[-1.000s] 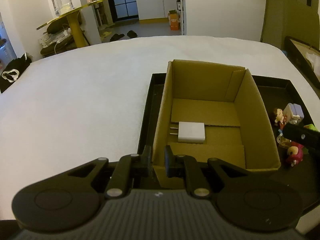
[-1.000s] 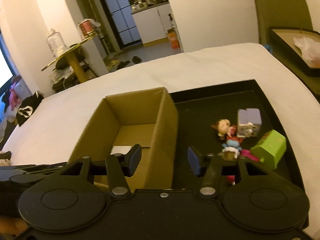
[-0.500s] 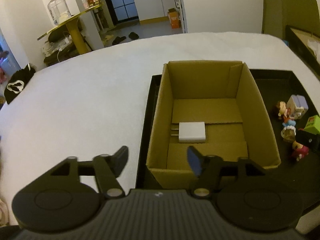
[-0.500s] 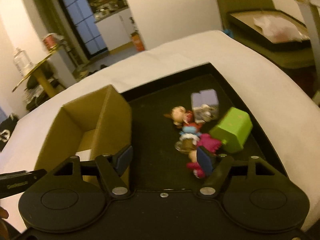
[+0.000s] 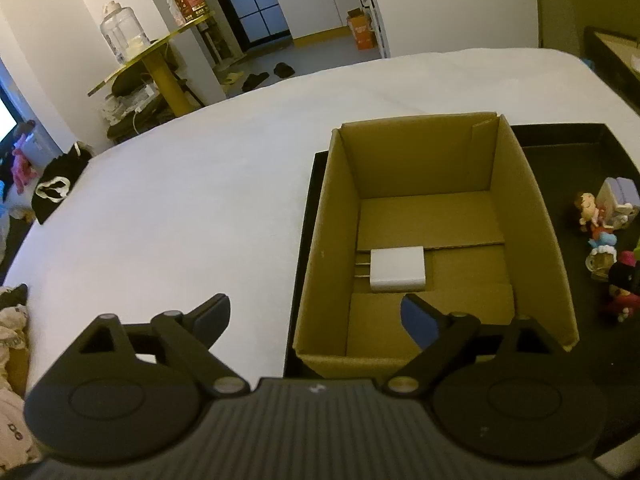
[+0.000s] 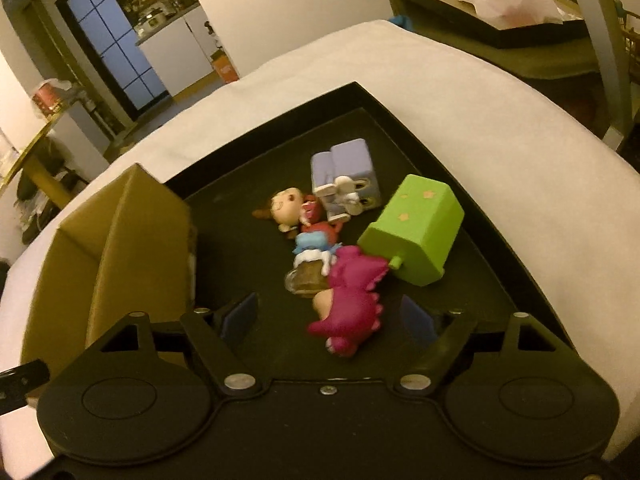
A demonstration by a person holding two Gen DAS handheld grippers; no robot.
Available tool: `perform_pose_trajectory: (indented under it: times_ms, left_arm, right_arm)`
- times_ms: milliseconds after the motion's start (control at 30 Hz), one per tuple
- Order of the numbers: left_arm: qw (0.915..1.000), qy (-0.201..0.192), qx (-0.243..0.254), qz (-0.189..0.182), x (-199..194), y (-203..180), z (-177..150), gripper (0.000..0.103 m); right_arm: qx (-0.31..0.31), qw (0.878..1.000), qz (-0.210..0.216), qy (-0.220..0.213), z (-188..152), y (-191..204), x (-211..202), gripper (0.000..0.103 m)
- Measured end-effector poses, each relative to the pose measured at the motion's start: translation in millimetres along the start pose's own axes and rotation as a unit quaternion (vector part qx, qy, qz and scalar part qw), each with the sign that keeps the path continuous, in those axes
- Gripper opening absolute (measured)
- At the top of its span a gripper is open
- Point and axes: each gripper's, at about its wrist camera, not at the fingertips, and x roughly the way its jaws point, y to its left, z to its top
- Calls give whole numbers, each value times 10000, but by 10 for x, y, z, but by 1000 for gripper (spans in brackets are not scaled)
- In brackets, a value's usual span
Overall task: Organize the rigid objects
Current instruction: 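Move the right gripper back to the pink dinosaur figure, then close the right gripper on the pink dinosaur and lift it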
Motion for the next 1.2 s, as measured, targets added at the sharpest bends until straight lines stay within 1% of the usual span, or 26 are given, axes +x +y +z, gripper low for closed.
perform_pose_trajectory:
  times_ms: [200, 367, 467, 500, 533, 567, 767, 933, 1133, 1200]
  left_arm:
    - [9998, 67, 107, 126, 47, -97, 94, 93]
    - [9995, 140, 220, 170, 89, -197, 149, 93]
    - [9993, 175, 240, 225, 117, -226, 164, 93]
    - [9992, 198, 243, 253, 129, -230, 169, 93]
    - [9991, 219, 246, 272, 138, -232, 175, 93]
    - [9990, 237, 246, 281, 146, -231, 180, 93]
    - [9989, 242, 251, 303, 121, -222, 215, 93]
    - [9988, 235, 242, 345, 91, -186, 205, 93]
    - [9991, 235, 177, 305, 75, -99, 163, 93]
    - [9992, 261, 114, 271, 85, -60, 143, 93]
  right_arm:
    - [-51, 9999, -76, 127, 11, -27, 146, 78]
    - [-308, 9992, -77, 226, -11, 28, 213, 78]
    - [-614, 9977, -172, 209, -37, 84, 227, 77]
    - [-734, 9968, -230, 207, -45, 105, 227, 71]
    - [-828, 9960, -273, 200, -46, 118, 214, 55]
    - [-905, 9953, -289, 192, -44, 126, 203, 44]
    - [-724, 9970, -26, 254, -12, 61, 137, 44]
    - [-697, 9974, 123, 140, 34, 67, 15, 44]
    - [-595, 9975, 373, 23, 56, 93, -103, 44]
    - [-636, 9972, 388, -63, 79, 131, -137, 44]
